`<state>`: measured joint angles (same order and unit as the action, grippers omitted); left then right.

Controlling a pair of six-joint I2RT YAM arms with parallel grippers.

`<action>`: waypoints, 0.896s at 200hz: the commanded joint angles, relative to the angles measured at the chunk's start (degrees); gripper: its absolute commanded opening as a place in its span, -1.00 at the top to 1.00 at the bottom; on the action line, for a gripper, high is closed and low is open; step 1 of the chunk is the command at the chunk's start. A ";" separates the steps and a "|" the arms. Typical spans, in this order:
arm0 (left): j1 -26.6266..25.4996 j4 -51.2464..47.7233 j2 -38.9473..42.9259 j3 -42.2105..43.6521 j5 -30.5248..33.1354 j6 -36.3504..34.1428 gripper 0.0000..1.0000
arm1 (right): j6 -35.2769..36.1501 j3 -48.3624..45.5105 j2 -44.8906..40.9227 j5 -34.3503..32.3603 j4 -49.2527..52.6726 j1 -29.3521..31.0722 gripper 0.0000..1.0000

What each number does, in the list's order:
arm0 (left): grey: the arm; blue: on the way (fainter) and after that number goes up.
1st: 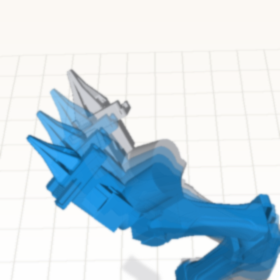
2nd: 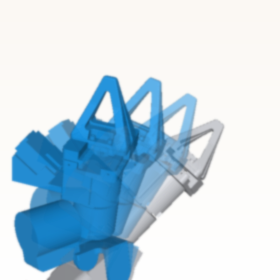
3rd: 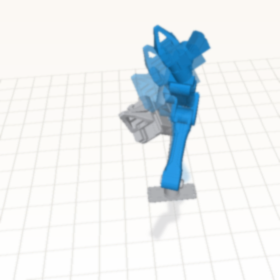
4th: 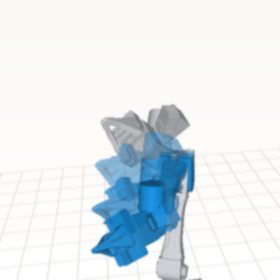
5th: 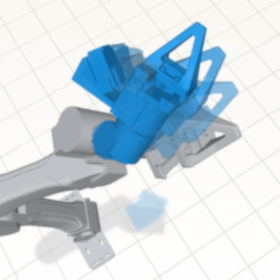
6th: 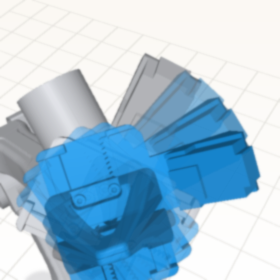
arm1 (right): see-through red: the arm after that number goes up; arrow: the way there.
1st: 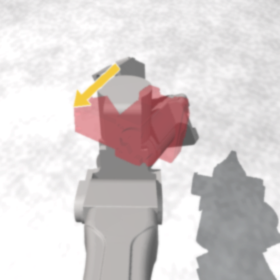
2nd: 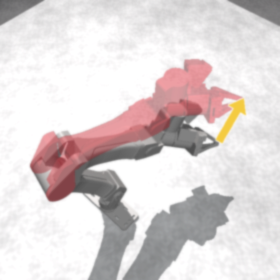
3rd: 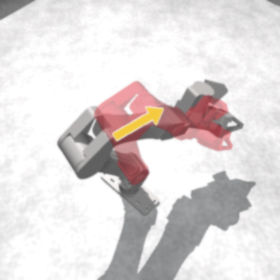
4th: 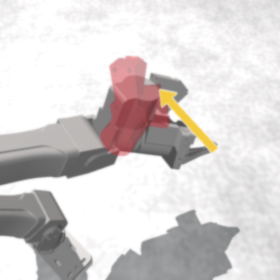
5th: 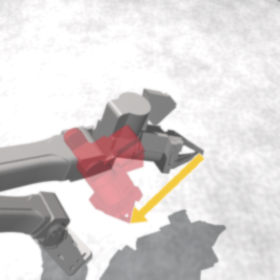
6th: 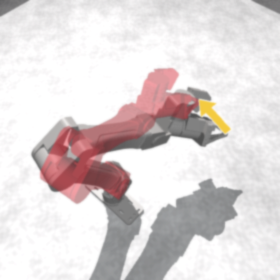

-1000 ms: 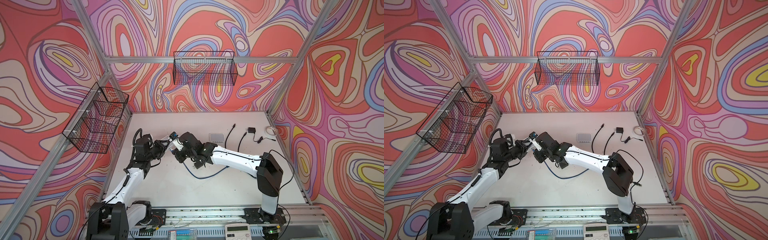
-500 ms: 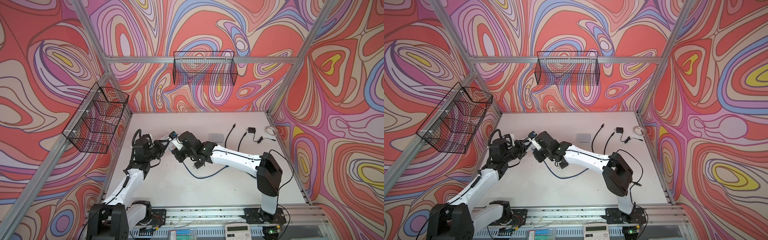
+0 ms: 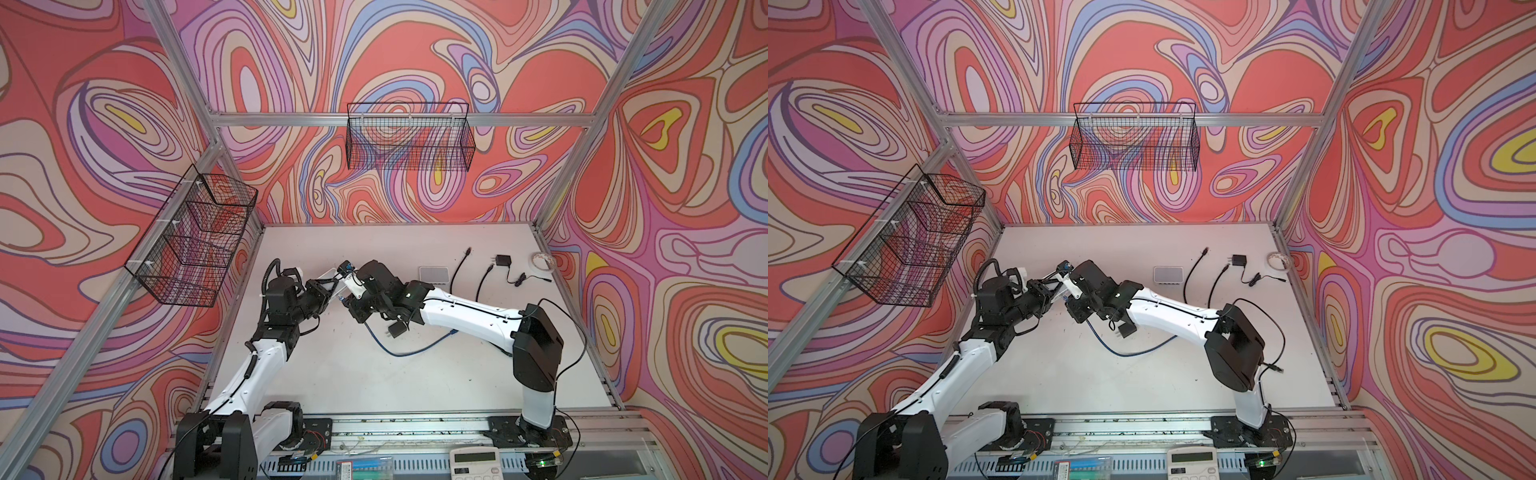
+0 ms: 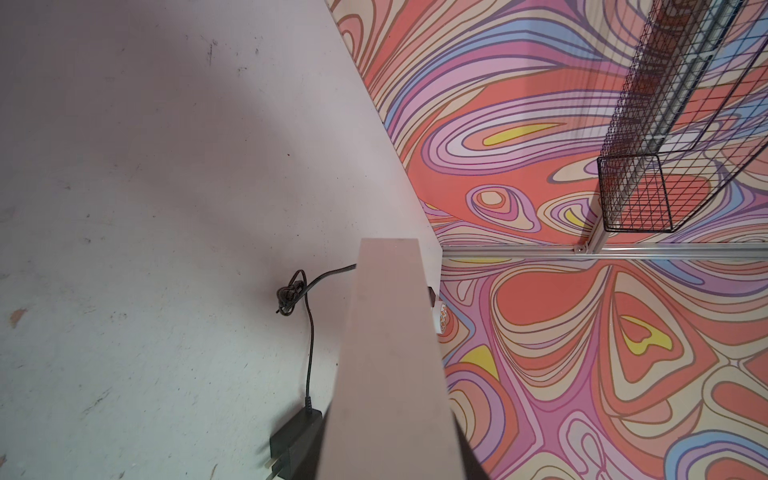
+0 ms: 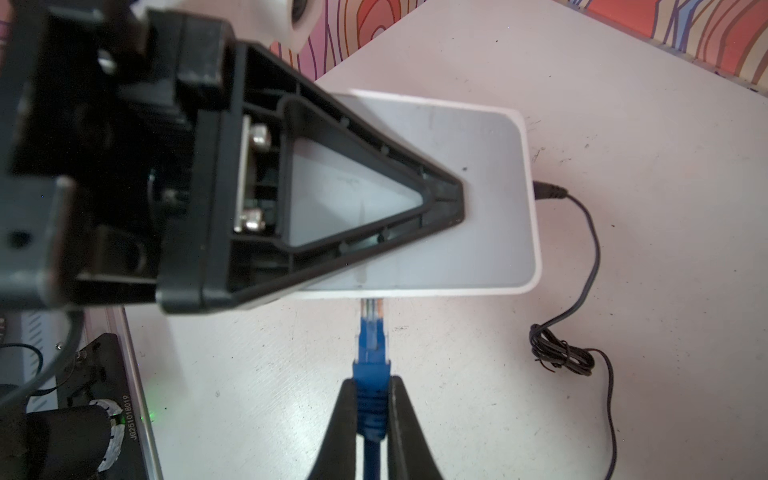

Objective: Insert the plug into the switch port
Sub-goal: 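Push the blue plug into the switch's port with the right gripper, then hold the blue plug in the port while the left gripper steadies the switch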

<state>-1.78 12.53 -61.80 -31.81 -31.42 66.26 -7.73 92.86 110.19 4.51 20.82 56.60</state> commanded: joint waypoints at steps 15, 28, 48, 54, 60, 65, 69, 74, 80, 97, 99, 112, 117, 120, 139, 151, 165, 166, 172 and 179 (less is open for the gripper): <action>-0.94 -0.49 0.91 1.12 -4.95 0.27 1.00 | -0.05 3.54 0.39 0.06 -6.71 -0.48 1.00; -0.91 -0.45 0.74 1.27 -4.88 0.19 1.00 | -0.26 3.88 0.37 0.58 -6.84 -0.45 1.00; -0.94 -0.02 0.50 1.47 -4.90 0.42 1.00 | -0.50 4.65 0.90 0.81 -6.84 -0.49 1.00; -0.93 0.11 0.47 1.45 -4.89 0.46 1.00 | -0.54 4.86 1.19 0.98 -6.76 -0.44 1.00; -0.94 0.01 0.33 1.49 -4.94 0.42 1.00 | -0.61 5.04 1.34 1.25 -6.84 -0.47 1.00; -0.94 0.03 0.21 1.49 -4.88 0.40 1.00 | -0.71 5.21 1.47 1.56 -6.82 -0.48 1.00; -0.94 0.03 0.17 1.49 -4.91 0.39 1.00 | -0.71 5.30 1.51 1.75 -6.84 -0.42 1.00; -0.94 0.20 0.07 1.49 -4.96 0.44 1.00 | -0.82 5.31 1.60 1.76 -6.92 -0.44 1.00; -0.89 0.29 0.02 1.45 -4.99 0.53 1.00 | -0.89 5.12 1.52 1.86 -7.08 -0.43 1.00; -0.94 0.40 0.02 1.32 -5.23 0.79 1.00 | -0.81 4.88 1.51 1.91 -7.35 -0.44 1.00; -0.94 0.39 0.04 1.32 -5.30 0.87 1.00 | -0.74 4.77 1.51 1.95 -7.41 -0.44 1.00; -0.94 0.05 0.23 1.05 -5.66 1.13 1.00 | -0.67 4.62 1.52 1.76 -7.61 -0.41 1.00; -0.94 -0.20 0.25 0.97 -5.82 1.13 1.00 | -0.50 4.62 1.54 1.44 -7.53 -0.42 1.00; -0.94 -0.41 0.32 0.89 -5.96 1.11 1.00 | -0.31 4.62 1.52 1.26 -7.47 -0.41 1.00; -0.94 -1.73 0.53 0.46 -6.58 1.12 1.00 | 0.82 5.04 1.86 -0.04 -6.78 -0.36 1.00; -0.94 -3.26 0.52 -0.03 -7.15 1.04 1.00 | 1.77 5.42 2.09 -0.33 -6.48 -0.44 1.00; -0.94 -5.14 0.81 -0.47 -7.62 1.11 1.00 | 2.61 6.35 2.50 -0.61 -5.91 -0.44 1.00; -0.94 -5.24 0.85 -0.55 -7.70 1.09 1.00 | 2.62 6.36 2.58 -0.63 -5.89 -0.44 1.00; -0.90 -6.20 1.02 -0.84 -7.82 0.81 1.00 | 2.88 6.64 2.77 -1.20 -5.83 -0.39 1.00; -0.94 -7.57 1.42 -1.13 -7.80 0.51 1.00 | 2.93 6.83 2.96 -1.43 -5.95 -0.43 1.00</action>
<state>-1.45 11.66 -61.91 -31.59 -31.22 66.28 -6.48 95.85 111.68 5.87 23.77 56.34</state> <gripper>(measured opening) 0.253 0.100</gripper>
